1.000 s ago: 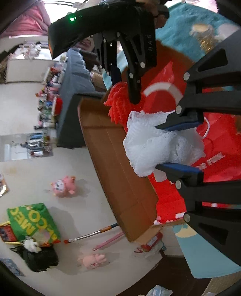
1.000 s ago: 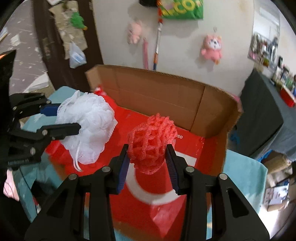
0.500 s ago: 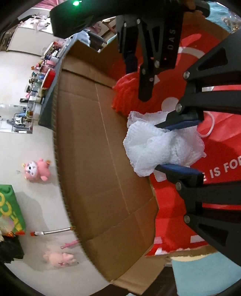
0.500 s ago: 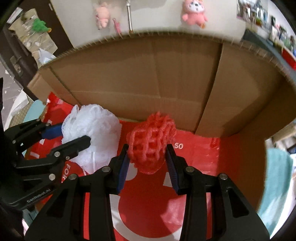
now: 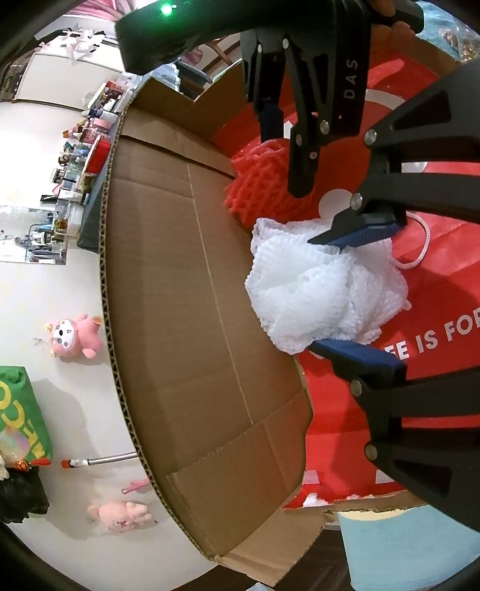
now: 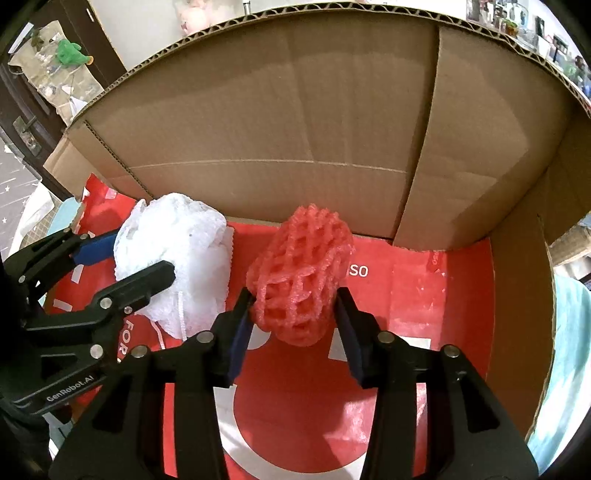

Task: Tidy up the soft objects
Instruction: 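Open both tools to drop the poufs into the box, then withdraw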

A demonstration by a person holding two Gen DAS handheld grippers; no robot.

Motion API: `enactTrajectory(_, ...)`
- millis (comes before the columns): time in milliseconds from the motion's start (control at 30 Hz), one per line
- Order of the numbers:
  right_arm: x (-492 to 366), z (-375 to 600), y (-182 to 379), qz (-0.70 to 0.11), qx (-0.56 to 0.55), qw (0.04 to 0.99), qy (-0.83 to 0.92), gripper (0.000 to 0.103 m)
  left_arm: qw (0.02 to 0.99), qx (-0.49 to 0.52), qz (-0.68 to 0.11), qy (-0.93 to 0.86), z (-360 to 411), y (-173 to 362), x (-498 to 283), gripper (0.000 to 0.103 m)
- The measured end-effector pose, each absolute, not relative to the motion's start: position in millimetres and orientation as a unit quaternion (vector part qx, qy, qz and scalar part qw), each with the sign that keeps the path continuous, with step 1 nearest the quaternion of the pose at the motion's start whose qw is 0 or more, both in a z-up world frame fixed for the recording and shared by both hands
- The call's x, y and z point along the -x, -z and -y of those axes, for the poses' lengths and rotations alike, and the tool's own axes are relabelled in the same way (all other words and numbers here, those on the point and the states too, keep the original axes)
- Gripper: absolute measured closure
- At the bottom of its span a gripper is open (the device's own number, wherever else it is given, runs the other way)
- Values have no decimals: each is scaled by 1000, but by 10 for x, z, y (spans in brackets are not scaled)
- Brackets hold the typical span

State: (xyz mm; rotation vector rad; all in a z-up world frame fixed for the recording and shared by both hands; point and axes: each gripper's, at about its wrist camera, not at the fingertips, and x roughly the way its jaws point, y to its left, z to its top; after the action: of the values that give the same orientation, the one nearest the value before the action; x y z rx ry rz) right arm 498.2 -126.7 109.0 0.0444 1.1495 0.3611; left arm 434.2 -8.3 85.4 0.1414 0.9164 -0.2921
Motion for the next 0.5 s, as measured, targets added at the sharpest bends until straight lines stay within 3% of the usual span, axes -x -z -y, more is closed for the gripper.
enactTrajectory(200, -5129, 1403, -1049, -543, -24, 824, -159, 47, 885, -65, -440, 137, 65, -864, -4337, 45)
enactTrajectory(500, -5072, 1529, -1205, -535, -22, 832, -146, 46, 897, -69, -421, 114, 44, -985, -4207, 21)
